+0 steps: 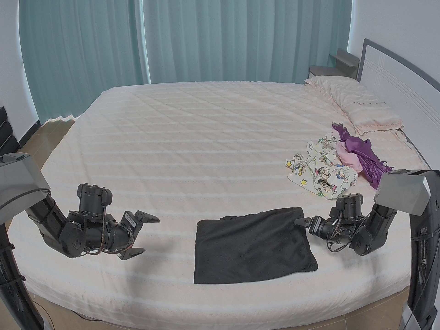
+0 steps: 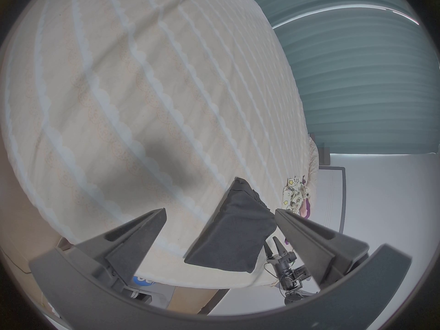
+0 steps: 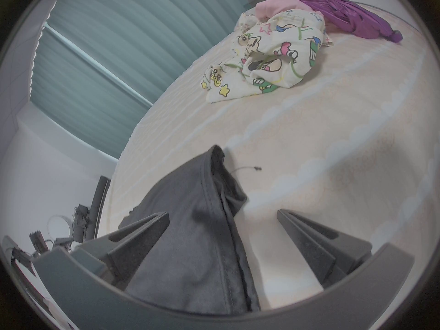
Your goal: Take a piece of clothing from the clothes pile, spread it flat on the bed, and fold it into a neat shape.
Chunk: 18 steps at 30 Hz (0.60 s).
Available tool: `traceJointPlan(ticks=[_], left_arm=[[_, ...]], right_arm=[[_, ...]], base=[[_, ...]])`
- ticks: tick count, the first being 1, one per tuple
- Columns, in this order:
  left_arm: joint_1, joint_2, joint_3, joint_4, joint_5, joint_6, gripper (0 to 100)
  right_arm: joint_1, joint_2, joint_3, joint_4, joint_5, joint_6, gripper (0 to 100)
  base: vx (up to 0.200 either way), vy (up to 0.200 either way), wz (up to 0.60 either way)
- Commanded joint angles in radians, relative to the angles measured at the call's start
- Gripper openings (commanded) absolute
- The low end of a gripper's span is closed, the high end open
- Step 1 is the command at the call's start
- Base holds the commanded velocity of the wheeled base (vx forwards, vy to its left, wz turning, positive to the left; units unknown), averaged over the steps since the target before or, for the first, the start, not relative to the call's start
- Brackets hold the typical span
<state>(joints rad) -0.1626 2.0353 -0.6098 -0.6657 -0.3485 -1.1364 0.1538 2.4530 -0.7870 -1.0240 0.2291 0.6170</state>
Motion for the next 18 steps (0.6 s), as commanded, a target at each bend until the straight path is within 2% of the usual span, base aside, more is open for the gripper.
traceJointPlan(ticks=[1,15,18], left_arm=[[0.0,0.003,-0.001,0.0,0.0,0.0,100],[0.0,0.013,0.016,-0.057,0.008,0.0,100],[-0.002,0.013,0.016,-0.057,0.008,0.0,100]], right_arm=[[0.006,0.009,0.026,-0.005,0.012,-0.019,100],[0.096,0.05,-0.011,-0.018,0.025,-0.046,100],[0.105,0.054,-0.014,-0.016,0.027,-0.079,100]], base=[[0.0,0.0,0.0],[0.0,0.0,0.0],[0.0,0.0,0.0]])
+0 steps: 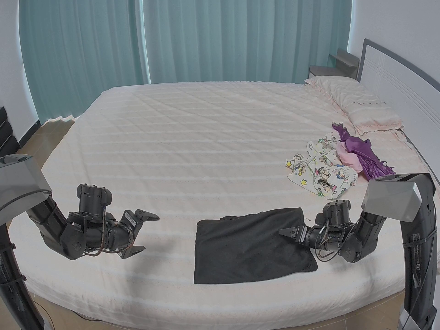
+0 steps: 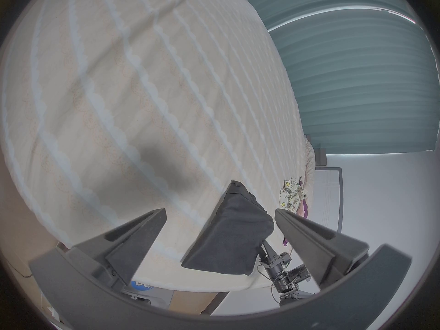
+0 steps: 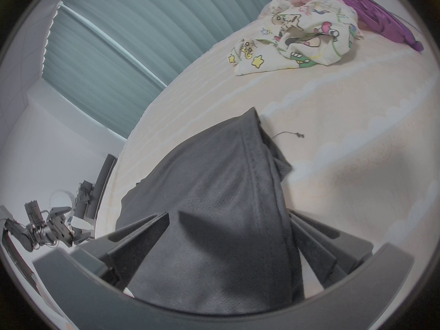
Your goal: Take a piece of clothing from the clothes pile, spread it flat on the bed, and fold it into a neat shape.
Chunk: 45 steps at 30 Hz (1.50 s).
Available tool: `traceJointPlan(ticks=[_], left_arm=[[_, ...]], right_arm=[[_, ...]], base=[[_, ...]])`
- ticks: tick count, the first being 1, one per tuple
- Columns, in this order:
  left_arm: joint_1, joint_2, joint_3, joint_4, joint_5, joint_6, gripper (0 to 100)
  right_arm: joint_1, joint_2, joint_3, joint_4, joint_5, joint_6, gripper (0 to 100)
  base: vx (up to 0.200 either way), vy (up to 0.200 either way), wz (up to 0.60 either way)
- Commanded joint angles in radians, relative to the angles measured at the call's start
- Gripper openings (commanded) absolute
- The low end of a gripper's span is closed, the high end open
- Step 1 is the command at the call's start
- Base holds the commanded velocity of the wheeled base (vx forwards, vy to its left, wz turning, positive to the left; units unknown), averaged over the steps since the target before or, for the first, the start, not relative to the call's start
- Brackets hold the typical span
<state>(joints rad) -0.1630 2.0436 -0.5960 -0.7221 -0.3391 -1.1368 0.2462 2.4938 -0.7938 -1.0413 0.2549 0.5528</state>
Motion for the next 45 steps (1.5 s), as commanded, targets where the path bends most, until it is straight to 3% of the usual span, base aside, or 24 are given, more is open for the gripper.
traceJointPlan(ticks=[1,10,20,25,28,29,40,45], left_arm=[[-0.001,0.004,0.002,0.0,0.0,0.0,100],[-0.001,0.004,0.001,0.0,-0.001,0.002,100],[-0.001,0.006,0.001,0.0,0.0,0.002,100],[-0.001,0.006,0.001,0.0,0.0,0.002,100],[-0.001,0.006,0.001,0.0,0.0,0.002,100],[-0.001,0.006,0.001,0.0,0.0,0.002,100],[-0.001,0.006,0.002,0.0,0.002,0.002,100],[-0.001,0.006,0.002,0.0,0.002,0.002,100]], right_arm=[[0.016,0.014,-0.007,0.001,0.003,-0.024,100],[0.041,0.028,-0.028,0.001,0.017,-0.063,100],[0.024,0.027,-0.001,-0.006,0.099,-0.186,100],[0.028,0.027,-0.005,-0.01,0.104,-0.192,100],[0.071,0.03,-0.018,-0.005,0.101,-0.194,100],[0.081,0.028,-0.016,0.001,0.101,-0.194,0],[0.084,0.028,-0.015,-0.011,0.098,-0.178,0],[0.082,0.02,-0.002,-0.036,0.098,-0.123,0]], base=[[0.0,0.0,0.0],[0.0,0.0,0.0],[0.0,0.0,0.0],[0.0,0.0,0.0],[0.0,0.0,0.0],[0.0,0.0,0.0],[0.0,0.0,0.0],[0.0,0.0,0.0]])
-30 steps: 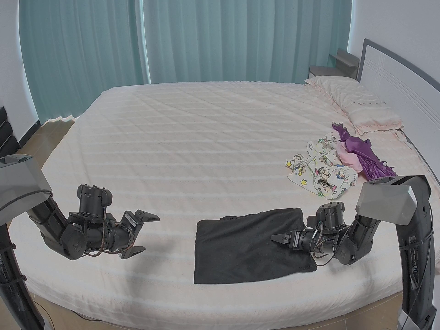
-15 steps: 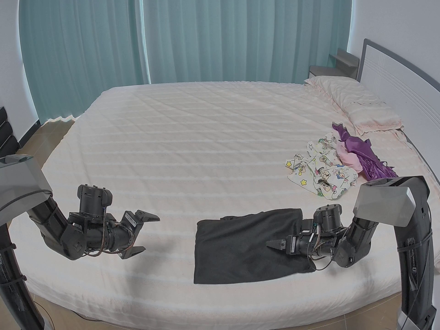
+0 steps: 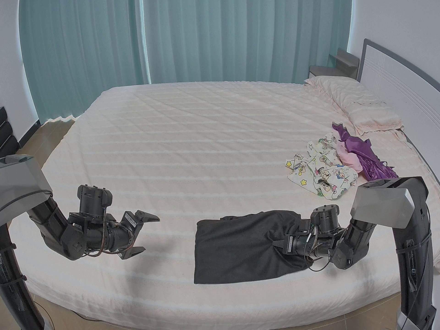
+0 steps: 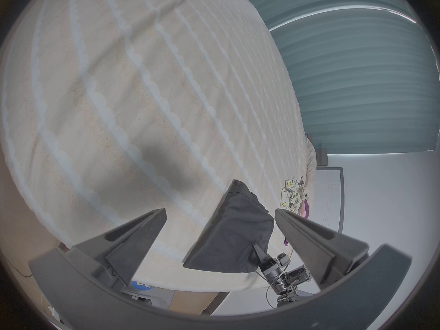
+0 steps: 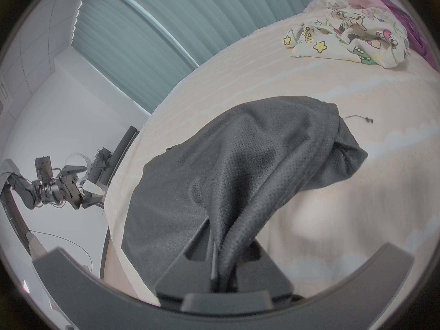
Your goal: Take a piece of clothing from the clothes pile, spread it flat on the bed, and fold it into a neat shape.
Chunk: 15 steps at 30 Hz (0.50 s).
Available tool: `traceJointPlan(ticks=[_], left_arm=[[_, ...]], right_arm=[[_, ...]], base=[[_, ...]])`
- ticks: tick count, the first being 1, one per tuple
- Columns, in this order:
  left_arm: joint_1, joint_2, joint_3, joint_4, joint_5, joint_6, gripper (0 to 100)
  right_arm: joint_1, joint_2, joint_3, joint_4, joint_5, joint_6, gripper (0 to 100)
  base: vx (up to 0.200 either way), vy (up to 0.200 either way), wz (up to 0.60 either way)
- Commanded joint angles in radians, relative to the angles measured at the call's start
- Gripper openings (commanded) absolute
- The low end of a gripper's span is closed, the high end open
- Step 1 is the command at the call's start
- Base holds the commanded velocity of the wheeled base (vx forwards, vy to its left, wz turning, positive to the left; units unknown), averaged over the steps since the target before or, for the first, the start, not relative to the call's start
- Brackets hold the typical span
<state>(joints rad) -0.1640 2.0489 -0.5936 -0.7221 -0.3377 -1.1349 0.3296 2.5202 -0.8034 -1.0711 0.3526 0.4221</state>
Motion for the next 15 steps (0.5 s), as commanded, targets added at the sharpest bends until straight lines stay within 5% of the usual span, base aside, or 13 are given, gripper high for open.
traceJointPlan(ticks=[1,15], left_arm=[[0.0,0.002,0.0,0.0,0.0,0.0,100],[0.0,-0.003,0.006,-0.002,0.0,-0.003,100]], right_arm=[[-0.003,-0.008,0.021,-0.03,-0.001,0.038,0],[-0.04,-0.055,0.105,-0.099,0.029,0.098,0]], base=[[0.0,0.0,0.0],[0.0,0.0,0.0]])
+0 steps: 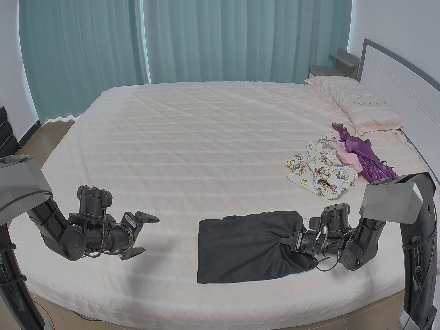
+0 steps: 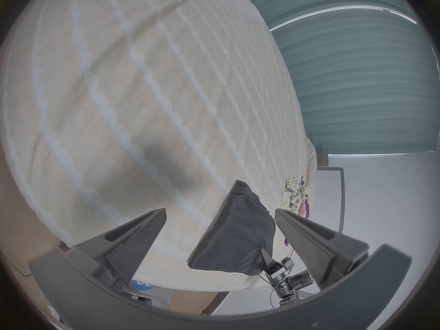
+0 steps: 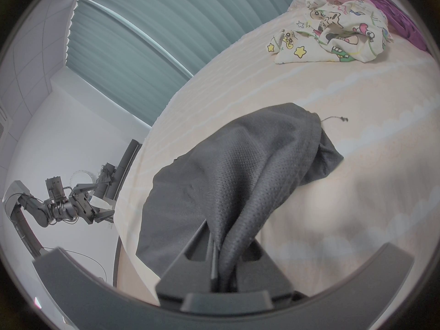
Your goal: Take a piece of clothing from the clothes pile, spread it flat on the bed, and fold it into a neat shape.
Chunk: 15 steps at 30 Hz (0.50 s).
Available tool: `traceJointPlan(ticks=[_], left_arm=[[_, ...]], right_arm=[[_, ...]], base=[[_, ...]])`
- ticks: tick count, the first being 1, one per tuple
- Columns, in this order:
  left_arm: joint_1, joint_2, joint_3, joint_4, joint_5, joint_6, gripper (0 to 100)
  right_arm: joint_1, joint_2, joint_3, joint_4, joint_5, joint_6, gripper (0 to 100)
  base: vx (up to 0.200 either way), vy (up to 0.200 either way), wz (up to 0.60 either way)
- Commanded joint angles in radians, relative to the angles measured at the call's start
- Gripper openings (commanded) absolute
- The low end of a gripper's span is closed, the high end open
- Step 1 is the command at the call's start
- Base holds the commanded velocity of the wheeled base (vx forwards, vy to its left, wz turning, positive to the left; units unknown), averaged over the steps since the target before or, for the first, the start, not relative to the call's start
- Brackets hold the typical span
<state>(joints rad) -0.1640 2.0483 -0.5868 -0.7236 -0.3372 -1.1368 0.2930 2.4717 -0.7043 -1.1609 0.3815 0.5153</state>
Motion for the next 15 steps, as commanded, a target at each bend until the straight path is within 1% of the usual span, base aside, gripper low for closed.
traceJointPlan(ticks=[1,5,15], left_arm=[[0.0,-0.002,0.001,0.0,0.0,-0.001,100],[0.0,-0.002,-0.001,0.0,0.0,0.0,100],[-0.002,-0.002,0.001,0.0,0.001,0.002,100]], right_arm=[[-0.005,-0.007,0.009,-0.011,0.0,0.009,0],[-0.009,-0.011,0.023,-0.013,0.002,0.009,0],[-0.009,-0.017,0.04,-0.025,0.002,0.009,0]], base=[[0.0,0.0,0.0],[0.0,0.0,0.0],[0.0,-0.2,0.0]])
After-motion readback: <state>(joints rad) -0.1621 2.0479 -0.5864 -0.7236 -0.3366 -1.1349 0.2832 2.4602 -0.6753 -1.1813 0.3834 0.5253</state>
